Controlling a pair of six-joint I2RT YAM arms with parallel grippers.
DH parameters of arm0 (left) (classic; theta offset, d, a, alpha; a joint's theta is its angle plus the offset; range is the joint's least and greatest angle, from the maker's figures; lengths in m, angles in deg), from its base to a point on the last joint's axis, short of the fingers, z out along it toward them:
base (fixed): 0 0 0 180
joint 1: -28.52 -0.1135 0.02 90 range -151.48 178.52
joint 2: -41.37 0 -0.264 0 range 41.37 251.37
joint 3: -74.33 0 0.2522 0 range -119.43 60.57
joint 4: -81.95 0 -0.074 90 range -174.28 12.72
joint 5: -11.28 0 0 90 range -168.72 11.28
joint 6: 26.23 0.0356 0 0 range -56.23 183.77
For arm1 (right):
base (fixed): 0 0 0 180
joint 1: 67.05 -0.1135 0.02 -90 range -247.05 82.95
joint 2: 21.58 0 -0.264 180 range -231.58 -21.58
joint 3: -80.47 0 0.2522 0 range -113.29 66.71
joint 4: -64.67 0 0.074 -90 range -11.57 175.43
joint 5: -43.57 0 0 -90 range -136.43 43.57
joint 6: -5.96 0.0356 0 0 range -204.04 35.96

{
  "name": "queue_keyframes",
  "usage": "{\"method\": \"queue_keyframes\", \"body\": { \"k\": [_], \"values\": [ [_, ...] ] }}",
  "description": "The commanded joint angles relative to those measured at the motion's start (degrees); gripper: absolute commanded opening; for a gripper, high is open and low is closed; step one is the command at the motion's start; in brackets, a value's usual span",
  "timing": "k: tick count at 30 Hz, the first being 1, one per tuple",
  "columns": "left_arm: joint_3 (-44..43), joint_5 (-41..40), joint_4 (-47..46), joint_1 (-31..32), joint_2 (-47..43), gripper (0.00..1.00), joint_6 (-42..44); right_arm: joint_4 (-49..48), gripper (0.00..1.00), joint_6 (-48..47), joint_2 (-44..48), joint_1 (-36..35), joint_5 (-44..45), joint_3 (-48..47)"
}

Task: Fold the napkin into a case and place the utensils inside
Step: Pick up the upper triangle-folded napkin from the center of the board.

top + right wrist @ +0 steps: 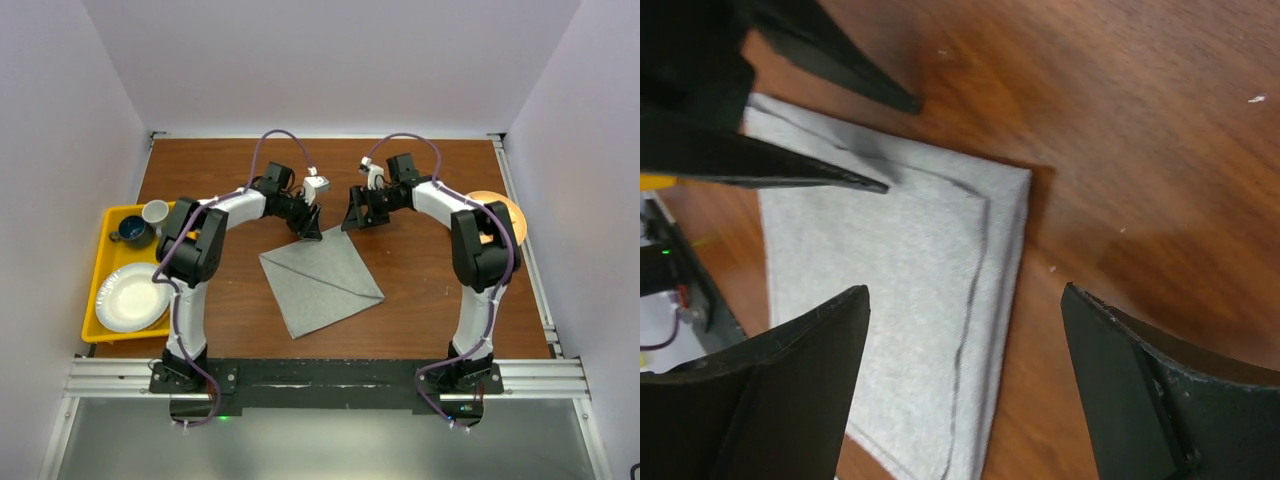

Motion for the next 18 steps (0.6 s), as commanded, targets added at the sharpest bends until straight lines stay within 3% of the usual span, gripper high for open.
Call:
{"method": "queue_keyframes", "body": {
  "k": [1,15,18],
  "values": [
    [-2.7,1.4,-2.6,1.6,1.3,0.45,0.9,0.2,0.84,-4.2,-2.9,-0.4,2.0,-4.3],
    [-0.3,3.7,-3.7,3.2,-0.8,0.00,8.7,6.0,0.85,-10.7,-10.5,1.7,-10.3,-7.5],
    [1.6,3.2,-5.1,3.8,-3.0,0.00,11.6,6.7,0.85,-11.4,-11.7,1.7,-11.4,-8.4]
  ]
}}
